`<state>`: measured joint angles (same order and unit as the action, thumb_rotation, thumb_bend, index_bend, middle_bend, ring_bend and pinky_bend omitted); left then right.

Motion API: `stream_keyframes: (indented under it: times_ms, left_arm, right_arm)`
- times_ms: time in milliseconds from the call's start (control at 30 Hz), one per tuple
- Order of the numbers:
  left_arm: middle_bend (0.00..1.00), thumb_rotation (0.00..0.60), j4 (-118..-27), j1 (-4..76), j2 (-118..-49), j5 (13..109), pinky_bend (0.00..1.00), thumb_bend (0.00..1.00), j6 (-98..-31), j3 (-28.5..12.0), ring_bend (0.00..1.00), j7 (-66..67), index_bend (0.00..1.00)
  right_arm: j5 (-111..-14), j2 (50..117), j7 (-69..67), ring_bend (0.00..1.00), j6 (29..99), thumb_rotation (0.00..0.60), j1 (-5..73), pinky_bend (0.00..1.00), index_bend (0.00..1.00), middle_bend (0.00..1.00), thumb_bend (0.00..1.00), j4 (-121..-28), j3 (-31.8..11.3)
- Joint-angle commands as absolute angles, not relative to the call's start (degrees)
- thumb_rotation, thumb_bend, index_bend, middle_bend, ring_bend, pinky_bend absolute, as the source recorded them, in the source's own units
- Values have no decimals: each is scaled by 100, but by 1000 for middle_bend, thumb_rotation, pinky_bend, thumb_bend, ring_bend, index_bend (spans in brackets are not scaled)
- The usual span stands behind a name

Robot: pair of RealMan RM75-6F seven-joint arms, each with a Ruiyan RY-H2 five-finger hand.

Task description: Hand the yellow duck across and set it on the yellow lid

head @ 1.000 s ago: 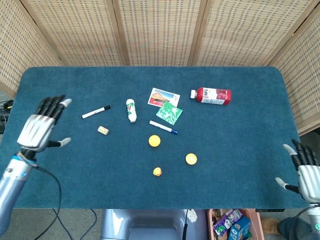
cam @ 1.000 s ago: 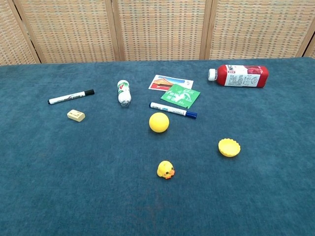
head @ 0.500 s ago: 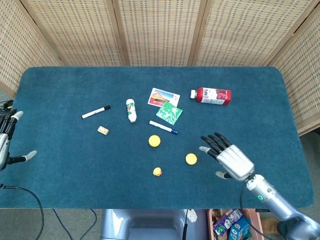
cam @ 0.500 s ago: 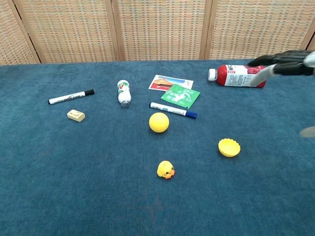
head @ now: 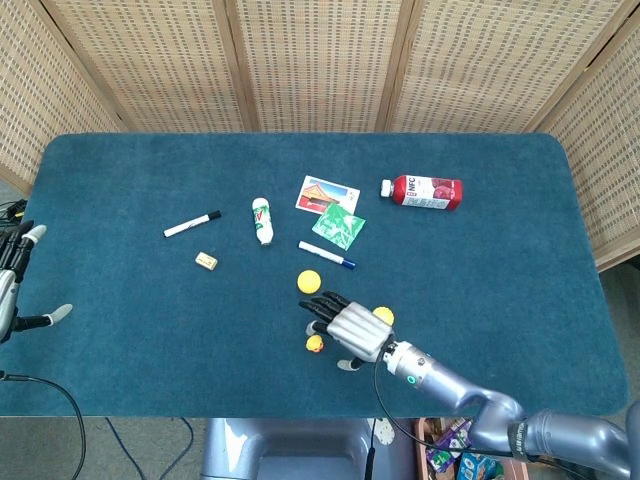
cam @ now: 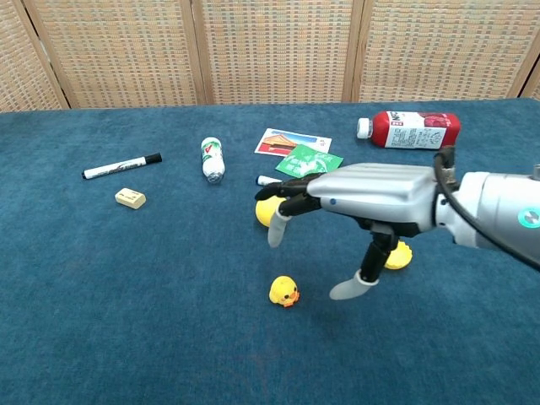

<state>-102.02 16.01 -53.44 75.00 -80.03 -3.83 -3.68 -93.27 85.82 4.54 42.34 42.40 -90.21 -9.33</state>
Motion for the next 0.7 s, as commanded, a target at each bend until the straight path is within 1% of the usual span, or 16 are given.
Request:
stream_keyframes:
  times_ms: [33,233,400,700]
  left_arm:
    - [0,600,-10203,1594,-5341,7516,0,0,-7974,-399,0,-374,0]
    - [0,600,-10191,1568,-5346,7524,0,0,-7935,-435,0,-348,0]
    - [0,600,-10204,1539,-5332,7541,0,0,-7927,-466,0,-371,0]
    - [0,600,-10188,1522,-5297,7552,0,0,-7825,-507,0,-432,0]
  right_arm:
    - [-9140,8917,797,0,4135,600,4419,0,304,0,206,-8837,-1000]
    - [-9120,9318,1301,0,4190,600,4615,0,319,0,254,-8456,-984]
    - [-8964,9555,1490,0,4101,600,4735,0,334,0,267,-8190,-949]
    - [-8838,9710,1706,0,4113,600,4816,0,335,0,268,-7876,-799]
